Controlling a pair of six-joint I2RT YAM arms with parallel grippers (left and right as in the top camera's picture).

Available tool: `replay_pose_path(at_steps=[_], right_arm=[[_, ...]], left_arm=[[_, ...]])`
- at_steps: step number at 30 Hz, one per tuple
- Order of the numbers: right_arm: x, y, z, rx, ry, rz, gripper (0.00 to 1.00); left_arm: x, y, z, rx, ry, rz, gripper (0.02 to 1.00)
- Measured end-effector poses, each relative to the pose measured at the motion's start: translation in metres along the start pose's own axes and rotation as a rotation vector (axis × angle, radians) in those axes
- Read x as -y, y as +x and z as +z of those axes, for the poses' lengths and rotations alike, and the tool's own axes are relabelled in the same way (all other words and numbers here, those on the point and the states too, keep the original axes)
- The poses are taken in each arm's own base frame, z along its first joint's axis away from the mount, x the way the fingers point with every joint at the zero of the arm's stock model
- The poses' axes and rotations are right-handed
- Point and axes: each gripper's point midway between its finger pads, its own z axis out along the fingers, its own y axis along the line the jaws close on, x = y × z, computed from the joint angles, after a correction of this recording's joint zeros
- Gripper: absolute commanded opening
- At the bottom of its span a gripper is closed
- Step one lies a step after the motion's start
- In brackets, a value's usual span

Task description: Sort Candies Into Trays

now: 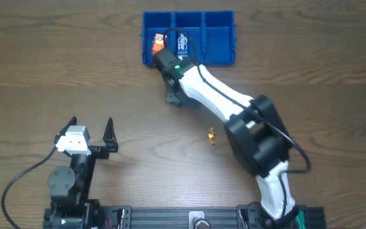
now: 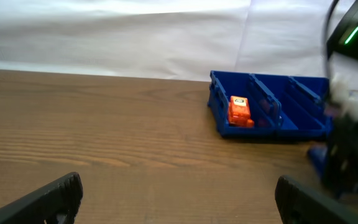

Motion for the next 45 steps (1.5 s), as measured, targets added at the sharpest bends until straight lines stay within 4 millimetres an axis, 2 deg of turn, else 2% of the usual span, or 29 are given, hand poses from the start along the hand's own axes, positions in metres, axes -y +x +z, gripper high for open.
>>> replay_pose_path(at_steps=[1,2,5,8,9,12,15,17,19,24,27,36,39,41,43,45], right_arm=[[0.0,-0.002,-0.005,0.012,-0.004,0.001,0.251],[0.0,-0.016,-0.033,0.089,-0.03,0.012,0.251],[0.006,-0.043,-0.089,0.249,-0.066,0.02,0.251],[0.009,-0.082,-0.146,0.434,-0.102,0.035,0.253],[0.009,-0.096,-0.159,0.491,-0.111,0.04,0.253],[0.011,-0.127,-0.172,0.603,-0.12,0.043,0.253],[0.018,-0.148,-0.164,0.652,-0.094,0.036,0.253],[0.019,-0.162,-0.152,0.674,-0.078,0.033,0.251],[0.02,-0.172,-0.132,0.676,-0.055,0.023,0.251],[0.021,-0.181,-0.079,0.636,-0.006,-0.014,0.251],[0.021,-0.181,-0.059,0.614,0.01,-0.035,0.251],[0.014,-0.183,-0.057,0.622,-0.016,-0.047,0.261],[0.015,-0.183,-0.057,0.622,-0.016,-0.047,0.312],[0.015,-0.183,-0.057,0.622,-0.016,-0.047,0.408],[0.014,-0.183,-0.057,0.621,-0.018,-0.051,0.538],[0.013,-0.183,-0.057,0.619,-0.022,-0.058,0.715]], left_arm=[[0.0,0.0,0.0,0.0,0.0,0.0,0.998],[0.0,0.0,0.0,0.0,0.0,0.0,0.996],[0.0,0.0,0.0,0.0,0.0,0.0,0.998],[0.0,0.0,0.0,0.0,0.0,0.0,0.998],[0.0,0.0,0.0,0.0,0.0,0.0,0.998],[0.0,0.0,0.0,0.0,0.0,0.0,0.998],[0.0,0.0,0.0,0.0,0.0,0.0,0.998],[0.0,0.0,0.0,-0.001,0.0,0.0,0.998],[0.0,0.0,0.0,0.0,0.0,0.0,0.998],[0.0,0.0,0.0,0.0,0.0,0.0,0.998],[0.0,0.0,0.0,0.0,0.0,0.0,0.998],[0.0,0.0,0.0,0.0,0.0,0.0,0.996],[0.0,0.0,0.0,0.0,0.0,0.0,0.998],[0.0,0.0,0.0,0.0,0.0,0.0,0.998],[0.0,0.0,0.0,0.0,0.0,0.0,0.996],[0.0,0.0,0.0,0.0,0.0,0.0,0.996]])
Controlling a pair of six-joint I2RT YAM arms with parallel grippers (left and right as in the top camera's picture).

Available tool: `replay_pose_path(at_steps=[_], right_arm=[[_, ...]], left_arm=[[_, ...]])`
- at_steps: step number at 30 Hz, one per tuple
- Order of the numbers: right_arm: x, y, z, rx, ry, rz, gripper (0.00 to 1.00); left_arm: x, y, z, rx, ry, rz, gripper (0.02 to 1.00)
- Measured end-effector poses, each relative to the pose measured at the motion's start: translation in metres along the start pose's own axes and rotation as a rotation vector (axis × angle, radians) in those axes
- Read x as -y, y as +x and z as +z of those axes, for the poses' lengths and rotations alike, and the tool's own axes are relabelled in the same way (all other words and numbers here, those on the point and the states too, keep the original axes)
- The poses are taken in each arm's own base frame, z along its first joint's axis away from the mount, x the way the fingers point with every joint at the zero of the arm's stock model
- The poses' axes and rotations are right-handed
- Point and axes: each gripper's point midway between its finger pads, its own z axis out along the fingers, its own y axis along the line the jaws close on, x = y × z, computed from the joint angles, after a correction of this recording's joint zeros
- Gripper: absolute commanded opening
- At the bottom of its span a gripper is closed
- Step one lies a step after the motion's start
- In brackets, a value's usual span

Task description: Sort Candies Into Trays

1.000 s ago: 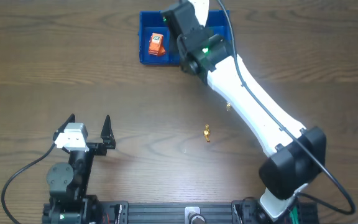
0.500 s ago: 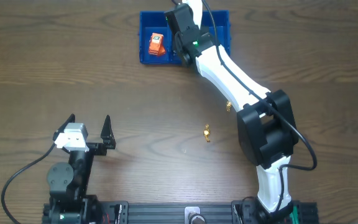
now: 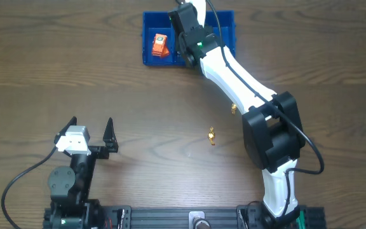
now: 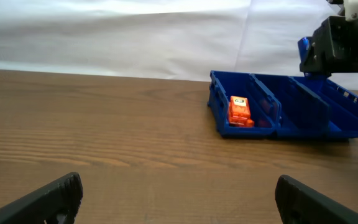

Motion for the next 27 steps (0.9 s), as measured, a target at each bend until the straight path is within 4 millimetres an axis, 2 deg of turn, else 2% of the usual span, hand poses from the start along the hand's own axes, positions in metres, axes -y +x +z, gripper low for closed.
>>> replay_pose_path(at_steps=[2,3,10,14,16,21,22,23,25,27], right_arm=[[-0.001,-0.001,0.0,0.003,-0.004,0.001,0.875],[-0.002,-0.001,0.0,0.004,-0.009,0.001,0.904],[0.001,0.006,-0.004,-0.041,0.004,-0.02,0.982],[0.007,0.005,-0.02,-0.074,0.013,-0.033,0.989],[0.014,-0.001,-0.043,-0.085,0.014,-0.037,0.998],[0.045,-0.036,-0.14,-0.046,0.0,-0.017,1.0],[0.047,-0.036,-0.146,-0.049,0.002,-0.016,1.0],[0.063,-0.042,-0.182,-0.039,0.001,-0.006,1.0],[0.083,-0.037,-0.216,-0.068,0.006,0.013,0.998],[0.095,-0.019,-0.234,-0.134,0.015,0.017,0.998]], left_arm=[[0.0,0.0,0.0,0.0,0.0,0.0,0.998],[0.0,0.0,0.0,0.0,0.0,0.0,0.998],[0.0,0.0,0.0,0.0,0.0,0.0,0.998],[0.0,0.0,0.0,0.0,0.0,0.0,0.998],[0.0,0.0,0.0,0.0,0.0,0.0,0.996],[0.0,0.0,0.0,0.0,0.0,0.0,0.996],[0.0,0.0,0.0,0.0,0.0,0.0,0.998],[0.0,0.0,0.0,0.0,0.0,0.0,0.998],[0.0,0.0,0.0,-0.001,0.0,0.0,0.996],[0.0,0.0,0.0,0.0,0.0,0.0,0.998]])
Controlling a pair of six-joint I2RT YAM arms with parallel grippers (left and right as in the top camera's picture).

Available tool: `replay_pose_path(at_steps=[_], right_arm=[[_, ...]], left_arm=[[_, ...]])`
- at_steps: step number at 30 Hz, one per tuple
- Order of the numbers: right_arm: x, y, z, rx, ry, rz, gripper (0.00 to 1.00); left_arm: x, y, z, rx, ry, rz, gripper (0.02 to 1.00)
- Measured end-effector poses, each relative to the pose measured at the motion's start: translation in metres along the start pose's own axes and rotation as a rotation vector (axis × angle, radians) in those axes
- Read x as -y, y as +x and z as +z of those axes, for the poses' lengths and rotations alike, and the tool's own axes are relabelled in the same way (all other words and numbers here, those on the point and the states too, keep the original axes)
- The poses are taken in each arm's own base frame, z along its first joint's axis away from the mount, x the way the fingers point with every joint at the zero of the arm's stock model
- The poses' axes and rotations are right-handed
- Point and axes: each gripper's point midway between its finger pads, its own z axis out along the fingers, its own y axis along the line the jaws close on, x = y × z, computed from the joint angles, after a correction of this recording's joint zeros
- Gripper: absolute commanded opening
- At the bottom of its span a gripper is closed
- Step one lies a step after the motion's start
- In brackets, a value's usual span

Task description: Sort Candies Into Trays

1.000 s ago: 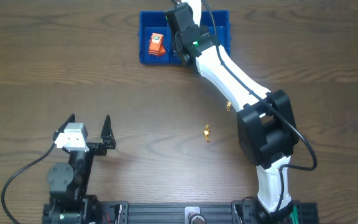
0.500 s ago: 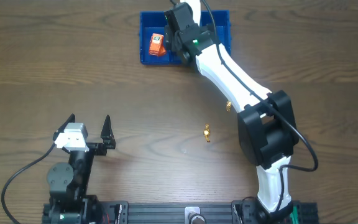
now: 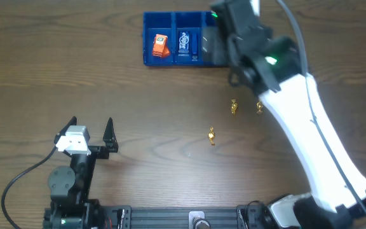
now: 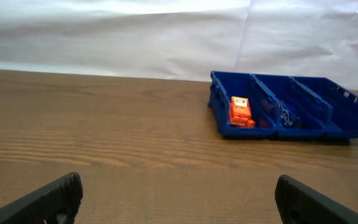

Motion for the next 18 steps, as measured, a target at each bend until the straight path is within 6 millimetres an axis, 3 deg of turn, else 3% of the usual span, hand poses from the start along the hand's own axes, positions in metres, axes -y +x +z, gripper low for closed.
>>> replay_pose_path(at_steps=[3,5,10,13,16,18], right_arm=[[0.004,0.037,0.004,-0.133,-0.001,-0.007,0.998],[0.002,0.067,0.022,-0.238,0.001,-0.015,1.0],[-0.008,0.153,0.088,-0.44,-0.003,-0.033,1.0],[-0.012,0.196,0.111,-0.507,-0.01,-0.044,0.989],[-0.013,0.233,0.123,-0.555,-0.013,-0.052,0.989],[-0.014,0.246,0.125,-0.575,-0.015,-0.059,0.989]], left_arm=[[0.0,0.0,0.0,0.0,0.0,0.0,0.998],[0.0,0.0,0.0,0.0,0.0,0.0,0.998],[0.0,0.0,0.0,0.0,0.0,0.0,0.998],[0.0,0.0,0.0,0.0,0.0,0.0,0.998],[0.0,0.0,0.0,0.0,0.0,0.0,0.998],[0.0,0.0,0.0,0.001,0.0,0.0,0.996]])
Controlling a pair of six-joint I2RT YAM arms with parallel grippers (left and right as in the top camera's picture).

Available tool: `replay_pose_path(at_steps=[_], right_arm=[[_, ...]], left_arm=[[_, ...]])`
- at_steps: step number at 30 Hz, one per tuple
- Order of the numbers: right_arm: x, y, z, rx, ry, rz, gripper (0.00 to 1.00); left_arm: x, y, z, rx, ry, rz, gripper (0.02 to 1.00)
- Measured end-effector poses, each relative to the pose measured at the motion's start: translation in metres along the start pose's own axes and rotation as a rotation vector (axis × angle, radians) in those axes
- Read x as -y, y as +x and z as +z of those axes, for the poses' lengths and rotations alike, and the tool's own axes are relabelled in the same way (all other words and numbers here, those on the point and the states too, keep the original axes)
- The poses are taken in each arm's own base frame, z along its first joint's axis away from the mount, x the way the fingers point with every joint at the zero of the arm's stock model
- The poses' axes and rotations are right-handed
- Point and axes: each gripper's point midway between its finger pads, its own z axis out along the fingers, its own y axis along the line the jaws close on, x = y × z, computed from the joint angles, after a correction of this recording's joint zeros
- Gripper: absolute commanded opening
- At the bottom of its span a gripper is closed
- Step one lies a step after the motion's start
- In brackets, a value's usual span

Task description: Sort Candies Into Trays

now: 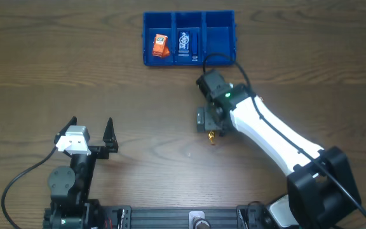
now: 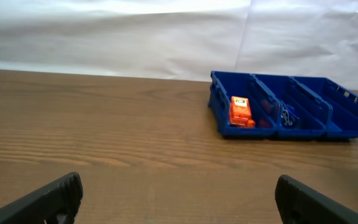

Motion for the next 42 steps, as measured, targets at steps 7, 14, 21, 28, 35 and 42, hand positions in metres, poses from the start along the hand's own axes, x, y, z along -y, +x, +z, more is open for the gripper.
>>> replay_pose_path(at_steps=[7,14,21,28,35,42], right_arm=[[-0.006,0.015,0.022,-0.069,0.032,-0.015,0.987],[-0.018,0.023,0.029,-0.087,0.033,-0.053,0.963],[-0.017,0.026,0.042,-0.117,0.052,-0.055,0.954],[-0.019,0.024,0.047,-0.115,0.05,-0.054,0.893],[-0.021,0.024,0.048,-0.114,0.041,-0.053,0.814],[-0.024,0.025,0.05,-0.118,0.015,-0.043,0.77]], left_arm=[[0.0,0.0,0.0,-0.001,0.0,0.0,0.998],[0.0,0.0,0.0,-0.001,0.0,0.0,0.998],[0.0,0.0,0.0,0.0,0.0,0.0,0.998],[0.0,0.0,0.0,-0.001,0.0,0.0,0.998],[0.0,0.0,0.0,0.0,0.0,0.0,0.998],[0.0,0.0,0.0,0.0,0.0,0.0,0.996]])
